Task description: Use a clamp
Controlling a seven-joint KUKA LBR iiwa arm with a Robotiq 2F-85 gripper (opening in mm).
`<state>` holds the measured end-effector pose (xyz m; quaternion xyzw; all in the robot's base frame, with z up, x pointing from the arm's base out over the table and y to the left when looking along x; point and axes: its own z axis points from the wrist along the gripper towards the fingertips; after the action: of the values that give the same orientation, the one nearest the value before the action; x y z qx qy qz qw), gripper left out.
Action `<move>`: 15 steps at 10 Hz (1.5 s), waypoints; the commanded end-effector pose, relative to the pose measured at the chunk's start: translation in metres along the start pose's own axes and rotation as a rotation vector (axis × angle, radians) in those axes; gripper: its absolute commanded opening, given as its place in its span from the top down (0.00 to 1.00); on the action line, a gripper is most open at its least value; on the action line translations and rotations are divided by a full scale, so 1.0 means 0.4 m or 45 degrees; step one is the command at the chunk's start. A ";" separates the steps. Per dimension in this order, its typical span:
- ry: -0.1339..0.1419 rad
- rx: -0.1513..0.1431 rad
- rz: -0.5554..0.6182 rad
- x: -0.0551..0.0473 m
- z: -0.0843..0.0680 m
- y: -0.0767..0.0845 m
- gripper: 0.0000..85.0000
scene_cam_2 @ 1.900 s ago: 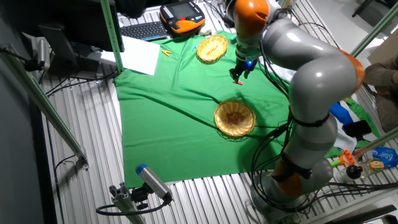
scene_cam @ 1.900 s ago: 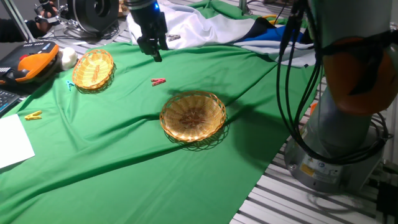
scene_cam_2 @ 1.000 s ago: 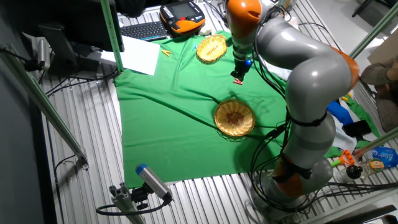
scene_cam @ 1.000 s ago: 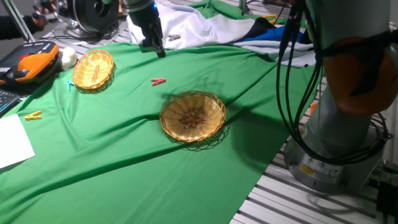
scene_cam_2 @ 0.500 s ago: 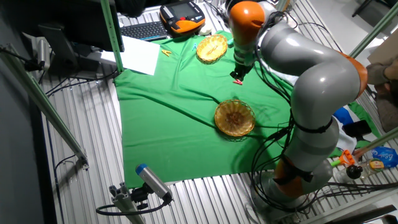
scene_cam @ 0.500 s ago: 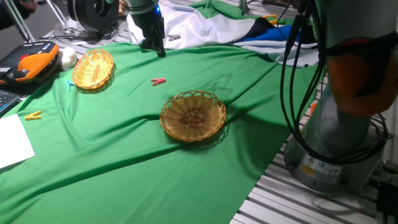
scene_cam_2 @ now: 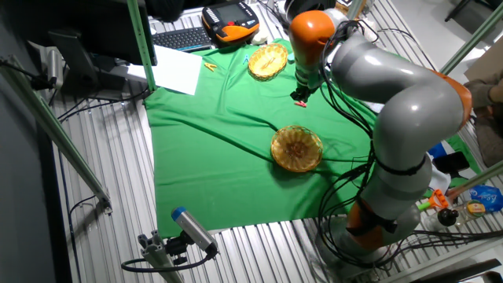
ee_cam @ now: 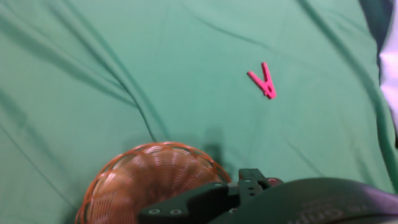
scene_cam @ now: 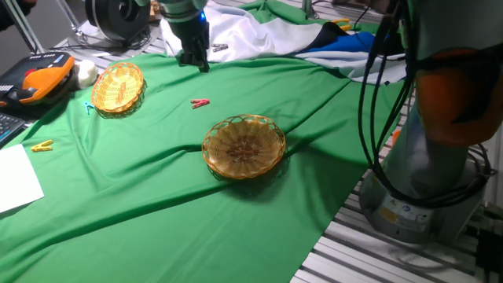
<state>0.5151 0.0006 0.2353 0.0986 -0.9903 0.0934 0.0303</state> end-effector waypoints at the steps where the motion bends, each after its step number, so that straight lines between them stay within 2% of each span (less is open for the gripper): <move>1: 0.014 -0.010 -0.008 -0.023 0.012 -0.002 1.00; 2: -0.003 0.014 -0.025 -0.057 0.034 -0.006 1.00; 5: -0.052 0.033 -0.031 -0.147 0.115 -0.017 1.00; 7: -0.075 0.005 -0.088 -0.202 0.177 -0.040 1.00; 8: -0.073 0.004 -0.119 -0.219 0.197 -0.056 1.00; 10: -0.075 -0.019 -0.149 -0.244 0.228 -0.081 1.00; 11: -0.078 -0.029 -0.149 -0.248 0.244 -0.085 1.00; 13: -0.079 -0.017 -0.194 -0.254 0.271 -0.086 1.00; 14: -0.092 -0.045 -0.208 -0.255 0.291 -0.097 1.00; 15: -0.110 -0.052 -0.219 -0.256 0.318 -0.107 1.00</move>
<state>0.6183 -0.0470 0.1088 0.1876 -0.9800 0.0657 -0.0035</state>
